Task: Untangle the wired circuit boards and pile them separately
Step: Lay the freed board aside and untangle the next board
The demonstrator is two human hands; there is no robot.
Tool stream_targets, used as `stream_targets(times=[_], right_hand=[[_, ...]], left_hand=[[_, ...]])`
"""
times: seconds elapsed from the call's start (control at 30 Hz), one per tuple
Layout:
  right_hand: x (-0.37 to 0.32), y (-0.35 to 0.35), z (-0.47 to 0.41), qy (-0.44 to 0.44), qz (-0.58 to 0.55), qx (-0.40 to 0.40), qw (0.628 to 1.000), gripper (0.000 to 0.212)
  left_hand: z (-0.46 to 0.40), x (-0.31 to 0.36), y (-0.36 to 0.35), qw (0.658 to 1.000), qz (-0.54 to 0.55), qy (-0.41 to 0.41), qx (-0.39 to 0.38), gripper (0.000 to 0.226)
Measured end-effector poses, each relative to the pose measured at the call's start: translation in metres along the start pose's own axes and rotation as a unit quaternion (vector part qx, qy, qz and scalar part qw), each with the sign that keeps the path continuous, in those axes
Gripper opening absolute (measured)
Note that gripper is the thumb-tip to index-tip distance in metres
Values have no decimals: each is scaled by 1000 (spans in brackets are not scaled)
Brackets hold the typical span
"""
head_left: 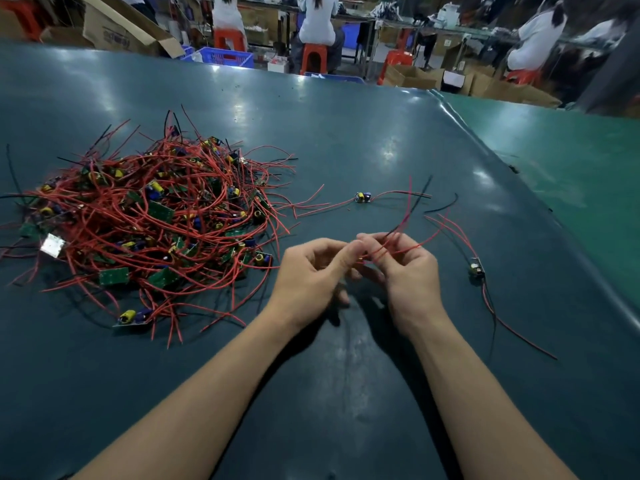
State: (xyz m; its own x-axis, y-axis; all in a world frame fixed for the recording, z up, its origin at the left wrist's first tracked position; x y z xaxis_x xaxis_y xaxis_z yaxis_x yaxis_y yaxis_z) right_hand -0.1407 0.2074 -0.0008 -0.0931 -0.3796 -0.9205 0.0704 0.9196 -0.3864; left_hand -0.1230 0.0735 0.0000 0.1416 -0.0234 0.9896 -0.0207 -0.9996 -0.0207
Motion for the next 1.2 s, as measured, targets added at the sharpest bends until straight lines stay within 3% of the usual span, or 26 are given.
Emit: stream_targets(times=[0.1,0.17,0.27,0.37,0.43,0.6,0.7,0.97,1.07,1.2], right_hand=[[-1,4,-2,29,63,21,997,12],[1,4,0,23,75,14,997,12],[4,0,2,-12,5,-10,1000,14],[1,-3,4,-9,-9,-47,999,18],[2,-5,5,-13,1,-50,999,20],[6,-3,4,-63,-105,16,992,13],[10,-7,6,-83,-97,-1,992,4],[9,-11,10,-50,-24,-42,998,10],[6,-13,12,-53,-32,-79,995,18],[1,-10,12,-9,-30,-49,998,13]], left_hand=[[3,-3,2,998,-51,-24,-2,34],[1,-5,4,997,-70,-30,30,20],[-3,-10,7,997,-35,3,70,6],[-7,-12,12,994,33,43,95,10],[-9,-12,14,992,64,58,90,17],[-10,-12,12,993,86,68,47,23],[-11,-12,11,991,97,81,36,23],[-8,-11,11,995,80,51,26,13],[-9,-11,11,994,95,54,18,19],[-8,-9,8,994,91,59,-21,28]])
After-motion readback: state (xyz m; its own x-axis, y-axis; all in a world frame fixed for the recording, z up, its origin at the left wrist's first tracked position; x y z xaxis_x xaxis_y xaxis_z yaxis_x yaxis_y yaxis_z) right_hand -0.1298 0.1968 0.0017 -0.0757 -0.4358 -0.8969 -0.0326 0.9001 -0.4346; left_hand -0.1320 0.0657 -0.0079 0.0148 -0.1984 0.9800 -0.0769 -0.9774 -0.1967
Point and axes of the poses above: each hand's wrist, its own z-axis away from the middle knuckle, its own y-axis out of the back of the hand, x = y × z, the point moved 5 cm from there along -z, towards the middle knuckle, and after that the axes turned 7 degrees about -z, right-handed, at the moved point
